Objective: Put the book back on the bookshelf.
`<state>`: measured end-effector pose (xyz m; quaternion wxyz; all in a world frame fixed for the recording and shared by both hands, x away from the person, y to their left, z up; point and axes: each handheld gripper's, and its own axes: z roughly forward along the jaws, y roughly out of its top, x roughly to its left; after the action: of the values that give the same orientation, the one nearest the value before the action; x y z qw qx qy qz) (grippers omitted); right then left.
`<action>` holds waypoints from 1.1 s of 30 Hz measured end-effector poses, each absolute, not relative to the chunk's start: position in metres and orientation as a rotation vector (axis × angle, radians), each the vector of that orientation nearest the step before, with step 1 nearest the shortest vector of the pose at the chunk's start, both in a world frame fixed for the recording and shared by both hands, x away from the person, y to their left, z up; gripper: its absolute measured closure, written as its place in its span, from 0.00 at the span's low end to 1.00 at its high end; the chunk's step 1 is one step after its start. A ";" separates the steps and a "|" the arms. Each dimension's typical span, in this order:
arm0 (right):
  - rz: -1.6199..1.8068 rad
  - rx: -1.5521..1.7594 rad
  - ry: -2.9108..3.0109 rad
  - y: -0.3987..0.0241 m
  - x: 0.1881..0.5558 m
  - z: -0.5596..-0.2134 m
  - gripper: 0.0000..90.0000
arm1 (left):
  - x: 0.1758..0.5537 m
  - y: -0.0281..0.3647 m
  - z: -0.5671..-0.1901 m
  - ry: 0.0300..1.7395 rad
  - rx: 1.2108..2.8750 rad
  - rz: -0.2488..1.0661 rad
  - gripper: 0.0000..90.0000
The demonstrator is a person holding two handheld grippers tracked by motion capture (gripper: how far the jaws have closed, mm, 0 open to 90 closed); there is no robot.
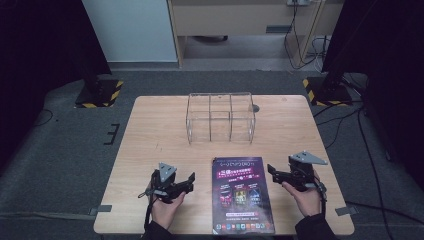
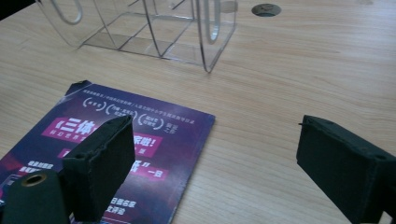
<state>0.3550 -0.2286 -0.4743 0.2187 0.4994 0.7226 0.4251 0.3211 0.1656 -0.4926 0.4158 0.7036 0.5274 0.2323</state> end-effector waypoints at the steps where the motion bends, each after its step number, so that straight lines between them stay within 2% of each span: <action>1: 1.177 1.382 2.006 -0.227 0.355 -0.475 0.13 | 0.322 0.163 -0.493 1.318 1.767 0.589 0.20; 17: 1.152 1.358 2.088 -0.213 0.351 -0.497 0.14 | 0.320 0.130 -0.506 1.270 1.839 0.528 0.25; 33: 1.112 1.348 2.182 -0.203 0.346 -0.517 0.20 | 0.318 0.106 -0.521 1.255 1.901 0.460 0.31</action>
<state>0.3459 -0.2028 -0.5170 0.1722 0.4751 0.7689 0.3917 0.3185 0.1056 -0.5209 0.3975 0.7507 0.4954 0.1817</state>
